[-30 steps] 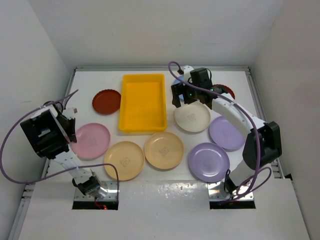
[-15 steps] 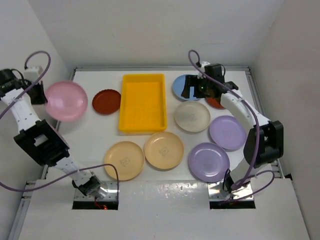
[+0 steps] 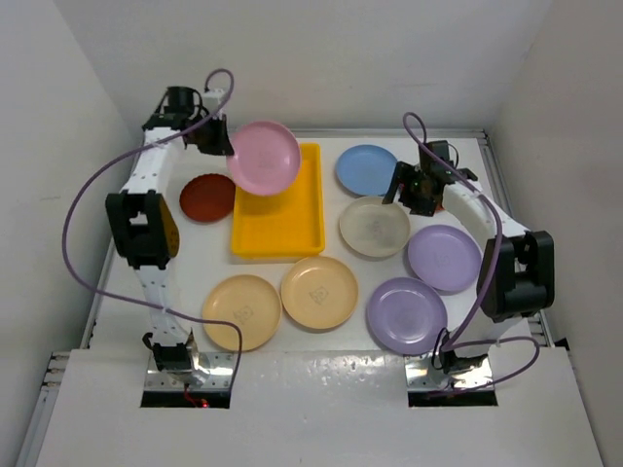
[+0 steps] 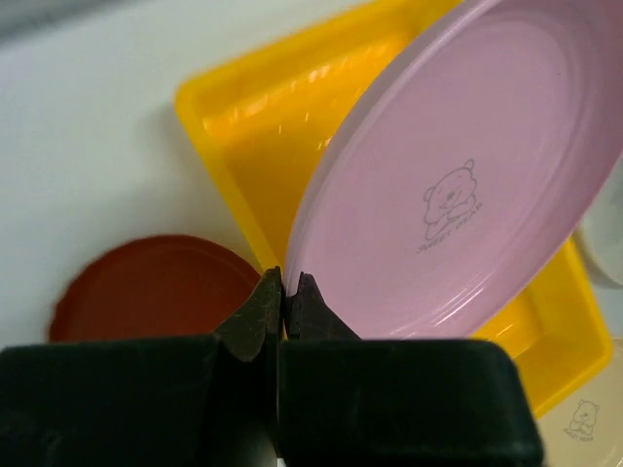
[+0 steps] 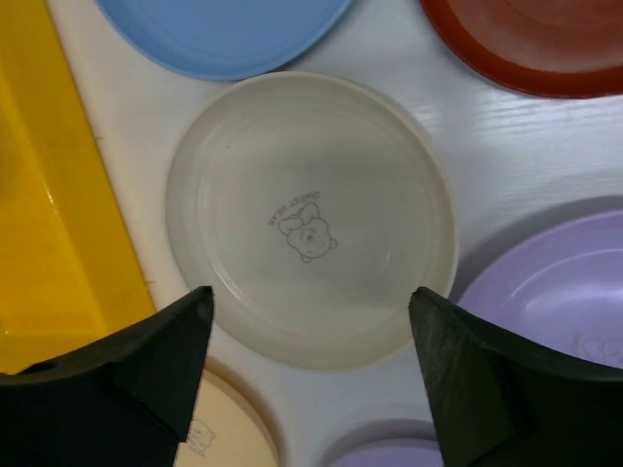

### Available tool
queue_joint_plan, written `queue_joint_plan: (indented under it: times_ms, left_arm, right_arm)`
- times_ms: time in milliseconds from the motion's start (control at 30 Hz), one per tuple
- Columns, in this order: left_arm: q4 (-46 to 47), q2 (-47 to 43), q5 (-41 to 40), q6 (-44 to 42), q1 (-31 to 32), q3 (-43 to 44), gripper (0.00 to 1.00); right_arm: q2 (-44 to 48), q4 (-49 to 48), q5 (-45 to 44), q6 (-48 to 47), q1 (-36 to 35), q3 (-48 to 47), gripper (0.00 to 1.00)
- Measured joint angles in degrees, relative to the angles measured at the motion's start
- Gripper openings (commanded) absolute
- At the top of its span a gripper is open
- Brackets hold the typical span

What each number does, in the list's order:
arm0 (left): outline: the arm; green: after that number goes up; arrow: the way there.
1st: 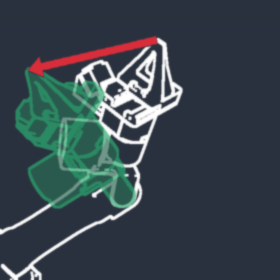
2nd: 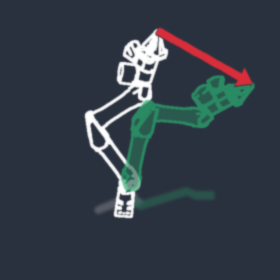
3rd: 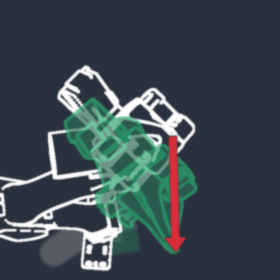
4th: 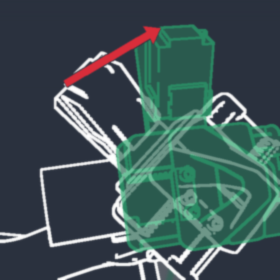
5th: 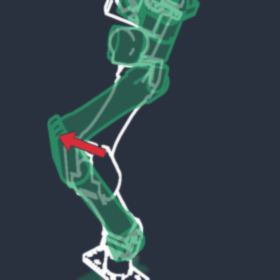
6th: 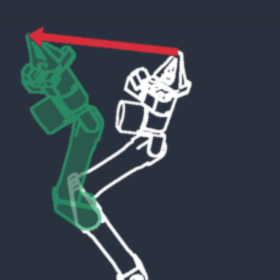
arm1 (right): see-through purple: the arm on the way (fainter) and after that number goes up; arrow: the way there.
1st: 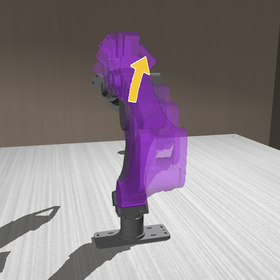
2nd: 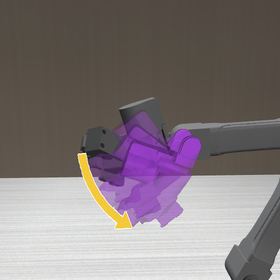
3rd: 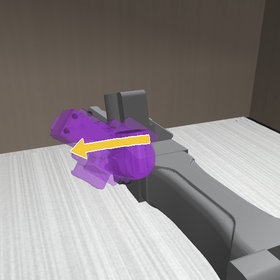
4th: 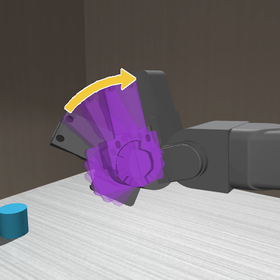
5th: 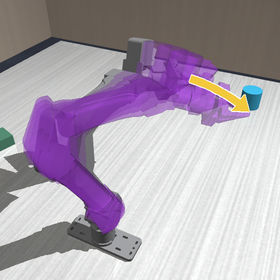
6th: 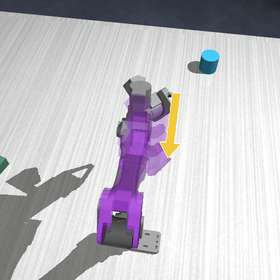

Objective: Place the plates into the plastic bin on the countertop

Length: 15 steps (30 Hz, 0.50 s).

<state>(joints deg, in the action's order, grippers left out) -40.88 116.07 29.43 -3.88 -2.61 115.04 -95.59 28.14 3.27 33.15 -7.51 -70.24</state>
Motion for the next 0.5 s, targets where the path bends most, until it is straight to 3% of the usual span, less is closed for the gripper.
queue_joint_plan:
  times_ms: [167, 500]
  left_arm:
    - [-1.73, 9.66, -4.48, 1.38, 3.13, -1.73, 0.0]
    - [-2.62, 10.97, -7.93, 1.46, 6.45, -3.78, 0.01]
  right_arm:
    - [1.68, -0.09, -1.05, 1.38, 1.81, 3.02, 0.47]
    - [-3.93, 0.46, -5.31, -1.88, 2.38, 1.27, 0.53]
